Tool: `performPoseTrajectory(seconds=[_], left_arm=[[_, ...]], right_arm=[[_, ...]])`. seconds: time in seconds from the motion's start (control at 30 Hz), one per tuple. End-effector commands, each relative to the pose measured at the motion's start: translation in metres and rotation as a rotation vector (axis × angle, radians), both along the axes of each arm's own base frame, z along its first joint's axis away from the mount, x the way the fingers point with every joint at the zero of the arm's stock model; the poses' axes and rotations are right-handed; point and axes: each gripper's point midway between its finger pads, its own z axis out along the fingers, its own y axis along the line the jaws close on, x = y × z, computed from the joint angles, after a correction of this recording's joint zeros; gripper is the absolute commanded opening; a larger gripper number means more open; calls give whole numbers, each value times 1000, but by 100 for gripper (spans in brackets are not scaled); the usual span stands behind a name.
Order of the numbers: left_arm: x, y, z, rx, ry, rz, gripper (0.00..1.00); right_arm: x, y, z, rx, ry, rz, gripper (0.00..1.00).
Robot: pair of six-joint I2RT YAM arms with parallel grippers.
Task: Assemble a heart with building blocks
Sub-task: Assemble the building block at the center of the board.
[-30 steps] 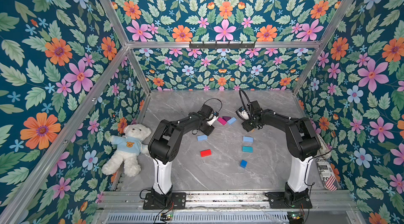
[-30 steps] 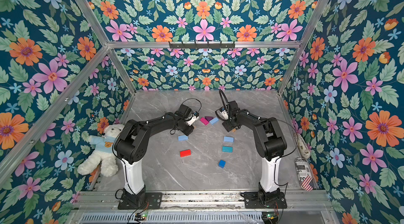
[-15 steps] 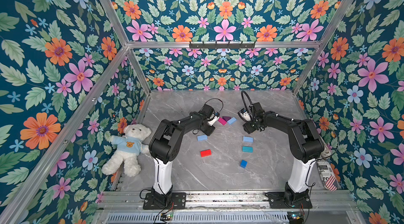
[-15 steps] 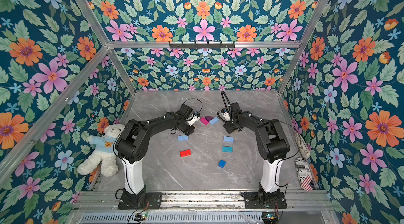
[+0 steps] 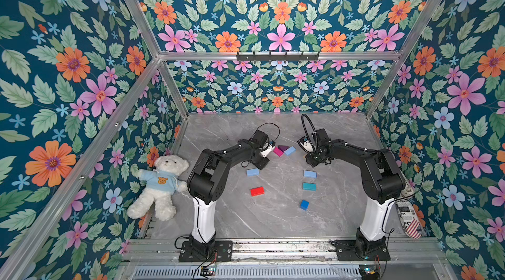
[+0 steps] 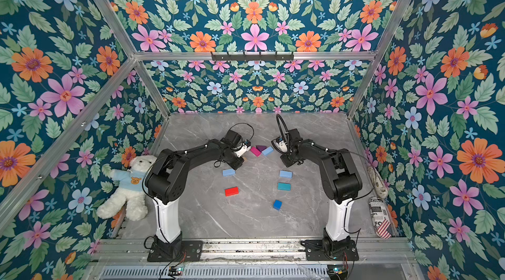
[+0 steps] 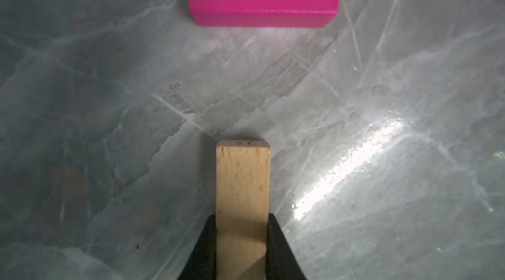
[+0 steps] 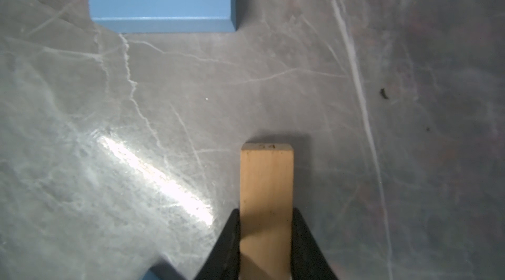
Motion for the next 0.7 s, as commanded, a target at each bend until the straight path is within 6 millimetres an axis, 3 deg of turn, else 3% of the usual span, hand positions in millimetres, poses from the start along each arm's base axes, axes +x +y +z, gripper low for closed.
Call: performPoseTrajectory(seconds=[0.0, 0.67], left_arm=[[-23, 27, -22, 132, 96, -7, 24], [7, 5, -26, 104, 68, -18, 24]], right_arm=[[-35, -31, -23, -158, 142, -5, 28], [-25, 8, -16, -99, 98, 75, 24]])
